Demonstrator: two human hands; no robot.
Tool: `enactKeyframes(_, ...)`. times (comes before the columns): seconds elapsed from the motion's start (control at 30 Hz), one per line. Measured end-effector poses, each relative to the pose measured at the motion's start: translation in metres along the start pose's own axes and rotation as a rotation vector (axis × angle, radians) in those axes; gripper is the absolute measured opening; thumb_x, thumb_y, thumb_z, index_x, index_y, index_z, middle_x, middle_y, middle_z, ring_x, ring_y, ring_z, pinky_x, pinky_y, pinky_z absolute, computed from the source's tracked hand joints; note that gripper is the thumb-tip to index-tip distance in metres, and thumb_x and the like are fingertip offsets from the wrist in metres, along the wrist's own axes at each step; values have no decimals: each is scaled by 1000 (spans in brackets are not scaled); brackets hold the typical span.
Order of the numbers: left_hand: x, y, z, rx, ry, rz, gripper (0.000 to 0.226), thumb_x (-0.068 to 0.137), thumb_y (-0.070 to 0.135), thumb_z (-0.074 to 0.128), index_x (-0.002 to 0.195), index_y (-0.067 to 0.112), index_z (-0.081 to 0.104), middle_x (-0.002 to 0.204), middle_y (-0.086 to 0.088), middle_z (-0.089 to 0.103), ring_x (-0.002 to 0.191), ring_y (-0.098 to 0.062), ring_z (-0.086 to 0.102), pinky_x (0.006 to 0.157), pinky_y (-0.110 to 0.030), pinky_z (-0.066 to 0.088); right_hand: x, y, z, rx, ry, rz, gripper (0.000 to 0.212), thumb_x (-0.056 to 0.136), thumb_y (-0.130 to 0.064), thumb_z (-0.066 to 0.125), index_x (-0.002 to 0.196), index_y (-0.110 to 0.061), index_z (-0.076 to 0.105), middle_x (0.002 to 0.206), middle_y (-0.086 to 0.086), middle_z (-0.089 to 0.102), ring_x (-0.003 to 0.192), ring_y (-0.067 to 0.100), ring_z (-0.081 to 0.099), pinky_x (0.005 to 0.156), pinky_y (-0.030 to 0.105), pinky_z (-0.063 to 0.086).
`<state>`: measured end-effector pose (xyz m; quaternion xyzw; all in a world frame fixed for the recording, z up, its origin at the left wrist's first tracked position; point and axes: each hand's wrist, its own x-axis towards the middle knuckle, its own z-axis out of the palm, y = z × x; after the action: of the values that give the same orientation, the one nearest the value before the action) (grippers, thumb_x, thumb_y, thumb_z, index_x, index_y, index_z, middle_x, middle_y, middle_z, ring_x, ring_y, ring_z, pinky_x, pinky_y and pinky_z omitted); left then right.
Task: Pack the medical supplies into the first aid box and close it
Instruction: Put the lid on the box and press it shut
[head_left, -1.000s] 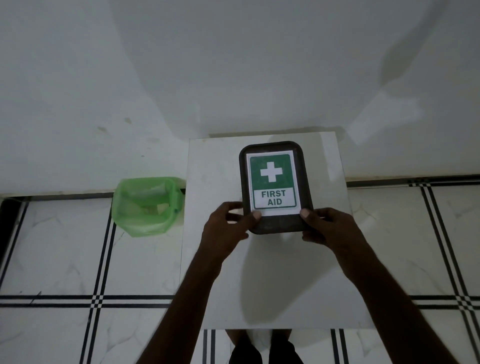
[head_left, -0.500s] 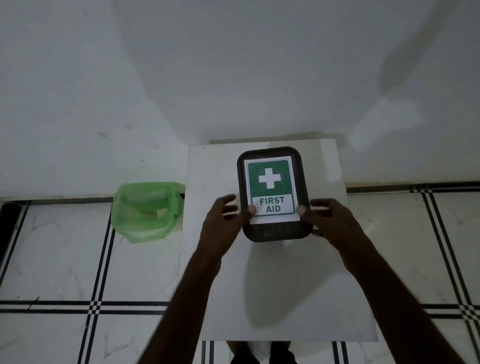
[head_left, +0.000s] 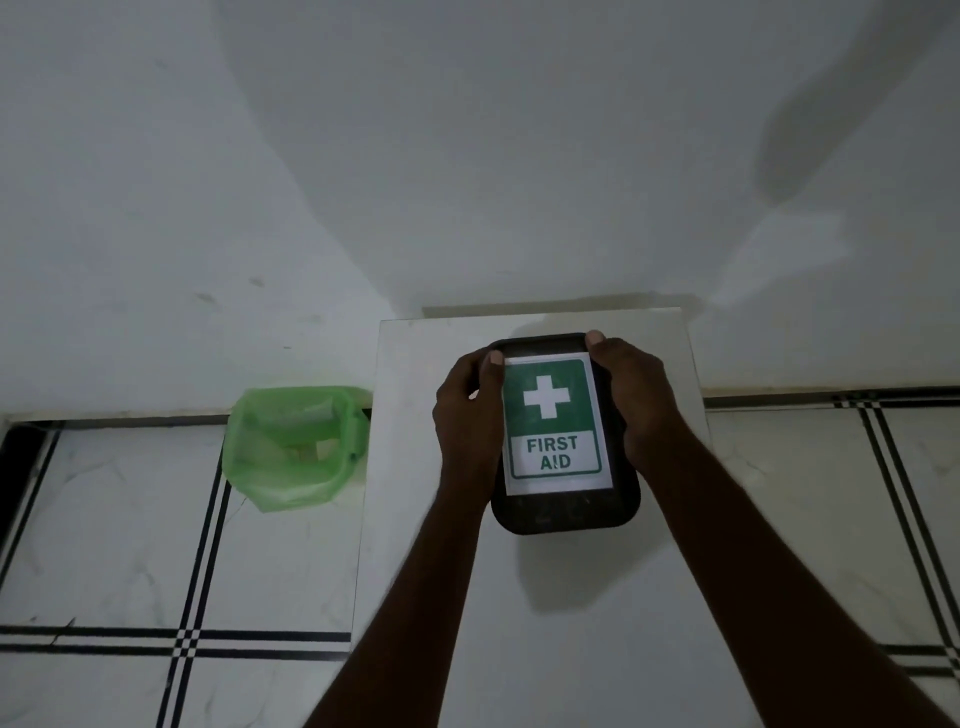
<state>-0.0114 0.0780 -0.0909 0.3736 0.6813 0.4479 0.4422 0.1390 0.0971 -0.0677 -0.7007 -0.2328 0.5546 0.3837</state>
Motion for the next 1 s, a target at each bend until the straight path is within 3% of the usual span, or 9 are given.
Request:
enactKeyframes(0.2,6,0,0,56,-16,-9,27,102,30,54,116,15,72,106,-2,76,97,-18,71,84,-32,58,2,-1,2,-39,18,-29,28,94,-40,59,77,-19,64,88,12,75,86,34,72,91,51,56)
enactKeyframes(0.33,14,7,-2,79,-52,-106,27,100,33,55,106,16,74,97,-2,77,92,-22,72,88,-44,59,0,9,4,-61,50,-129,27,97,-37,55,80,-17,64,86,12,74,84,34,72,89,50,58)
enactKeyframes(0.47,16,14,-1,91,-102,-176,48,101,51,47,96,11,73,90,-7,77,80,-20,71,72,-32,55,0,16,6,-48,47,-177,29,98,-38,52,86,-14,64,89,15,74,83,34,73,85,47,60)
enactKeyframes(0.63,20,18,2,65,-121,-190,43,101,49,50,100,11,70,88,-3,73,85,-20,69,79,-34,57,4,16,6,-61,46,-192,32,99,-37,51,85,-12,65,90,17,74,85,36,73,82,42,59)
enactKeyframes(0.73,24,20,1,33,-116,-249,35,98,49,56,93,18,72,85,-1,74,87,-23,72,88,-41,59,6,10,6,-64,44,-159,32,99,-36,52,79,-15,66,89,16,75,85,36,73,85,48,59)
enactKeyframes(0.8,22,20,0,40,-103,-243,33,97,51,57,88,23,73,84,-1,75,88,-26,74,86,-40,60,5,10,5,-99,29,-173,34,100,-36,49,82,-13,65,87,14,74,81,32,72,86,48,59)
enactKeyframes(0.9,10,14,-4,93,-110,-196,44,100,54,48,102,17,72,92,-1,76,91,-23,73,81,-33,57,-1,21,1,-197,12,-247,40,102,-41,43,93,-10,66,88,9,74,81,25,72,84,43,58)
enactKeyframes(1.0,-13,5,-12,54,-106,-135,39,104,47,43,122,20,64,109,2,73,100,-15,70,83,-29,56,-15,37,-6,-241,29,-246,44,103,-46,37,108,-11,63,96,6,73,86,21,72,80,34,58)
